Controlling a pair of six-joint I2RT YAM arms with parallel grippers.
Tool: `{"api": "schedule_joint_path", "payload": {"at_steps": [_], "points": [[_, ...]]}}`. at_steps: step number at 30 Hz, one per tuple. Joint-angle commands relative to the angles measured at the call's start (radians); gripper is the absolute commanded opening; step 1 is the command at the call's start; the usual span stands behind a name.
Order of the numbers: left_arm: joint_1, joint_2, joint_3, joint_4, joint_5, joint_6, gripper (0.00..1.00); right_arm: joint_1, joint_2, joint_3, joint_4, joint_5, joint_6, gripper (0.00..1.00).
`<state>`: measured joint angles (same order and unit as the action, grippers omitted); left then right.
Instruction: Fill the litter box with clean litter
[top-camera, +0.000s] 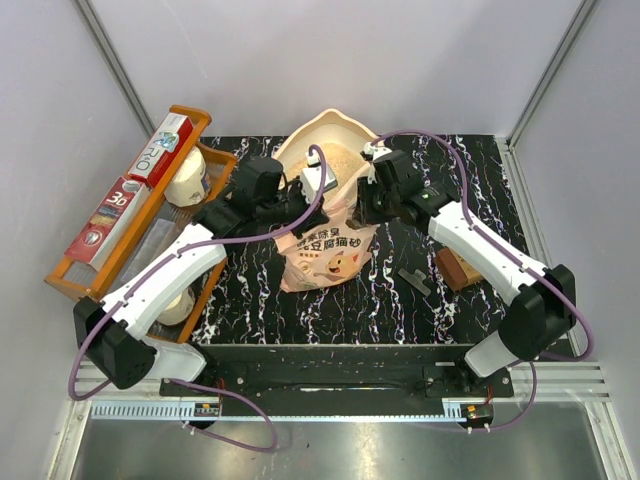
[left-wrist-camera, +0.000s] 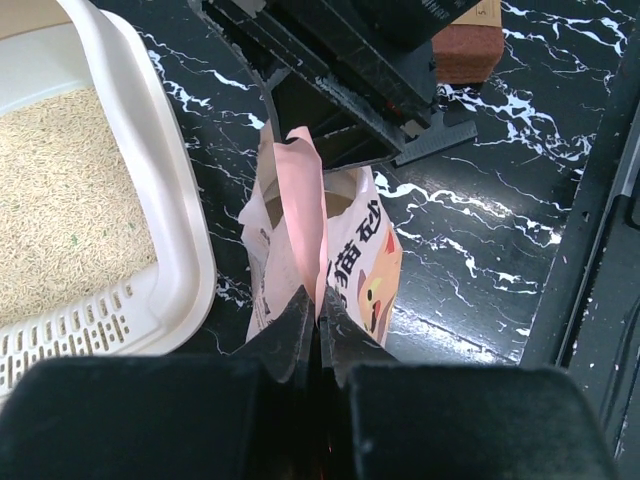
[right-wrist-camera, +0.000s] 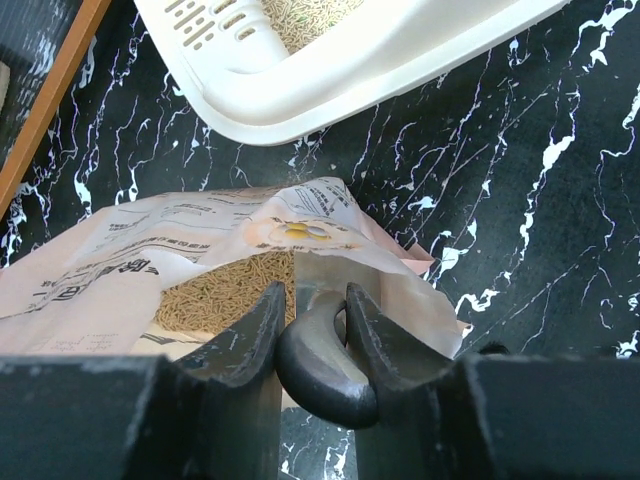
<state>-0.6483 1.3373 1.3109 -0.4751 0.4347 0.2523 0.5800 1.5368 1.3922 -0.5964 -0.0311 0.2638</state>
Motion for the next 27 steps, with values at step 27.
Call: {"api": "schedule_joint_path", "payload": {"at_steps": [27], "points": [[-0.02,0.043,0.14,0.033,0.059,0.11,0.0,-0.413,0.088,-0.194,0.717,-1.002,0.613,0.0]]}}
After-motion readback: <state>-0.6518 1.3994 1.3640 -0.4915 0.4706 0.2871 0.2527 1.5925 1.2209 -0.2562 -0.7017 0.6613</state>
